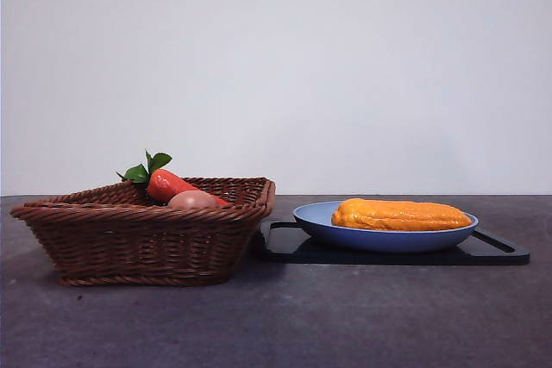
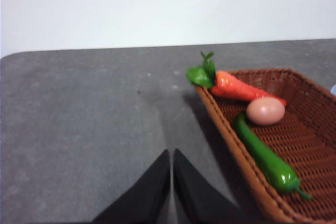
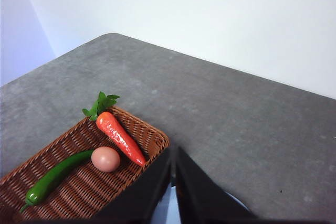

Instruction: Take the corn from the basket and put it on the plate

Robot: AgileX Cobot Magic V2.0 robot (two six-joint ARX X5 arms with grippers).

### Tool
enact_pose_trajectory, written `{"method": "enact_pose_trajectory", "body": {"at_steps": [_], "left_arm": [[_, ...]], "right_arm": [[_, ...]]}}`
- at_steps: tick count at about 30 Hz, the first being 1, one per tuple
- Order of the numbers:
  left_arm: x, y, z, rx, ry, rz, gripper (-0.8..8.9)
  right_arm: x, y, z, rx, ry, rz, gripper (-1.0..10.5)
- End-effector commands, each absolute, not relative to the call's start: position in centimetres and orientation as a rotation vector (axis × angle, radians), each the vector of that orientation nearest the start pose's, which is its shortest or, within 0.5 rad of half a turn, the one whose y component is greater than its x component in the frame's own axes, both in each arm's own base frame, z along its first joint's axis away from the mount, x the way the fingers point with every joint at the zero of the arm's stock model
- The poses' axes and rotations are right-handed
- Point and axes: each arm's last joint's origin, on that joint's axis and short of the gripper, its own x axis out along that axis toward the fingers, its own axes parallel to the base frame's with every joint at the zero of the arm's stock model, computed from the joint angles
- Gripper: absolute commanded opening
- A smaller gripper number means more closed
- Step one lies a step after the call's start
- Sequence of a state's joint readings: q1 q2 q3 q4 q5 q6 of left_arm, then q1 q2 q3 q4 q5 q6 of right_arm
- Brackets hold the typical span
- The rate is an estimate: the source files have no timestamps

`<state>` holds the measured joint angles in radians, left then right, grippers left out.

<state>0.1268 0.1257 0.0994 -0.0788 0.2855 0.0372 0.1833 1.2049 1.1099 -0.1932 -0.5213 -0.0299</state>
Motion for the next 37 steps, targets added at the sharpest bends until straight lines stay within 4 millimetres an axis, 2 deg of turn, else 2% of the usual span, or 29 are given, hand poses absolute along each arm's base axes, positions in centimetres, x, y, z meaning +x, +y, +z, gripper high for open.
{"method": "enact_pose_trajectory", "body": {"at_steps": [1,10,37], "left_arm": [[9.8,0.5,17.3,0.014,0.088,-0.152,0.08],[9.3,0.4,15.0,-0.014,0.218,-0.152,0.08],[9.3,0.4,15.0,-0.023,0.215,-0.151,0.08]], "right_arm": [[26.0,6.4,36.3,0.011,0.250,0.709,0.0],[26.0,6.4,36.4,0.009,0.239,0.709,0.0],[26.0,6.4,36.4,0.009,0.239,0.710,0.0]]}}
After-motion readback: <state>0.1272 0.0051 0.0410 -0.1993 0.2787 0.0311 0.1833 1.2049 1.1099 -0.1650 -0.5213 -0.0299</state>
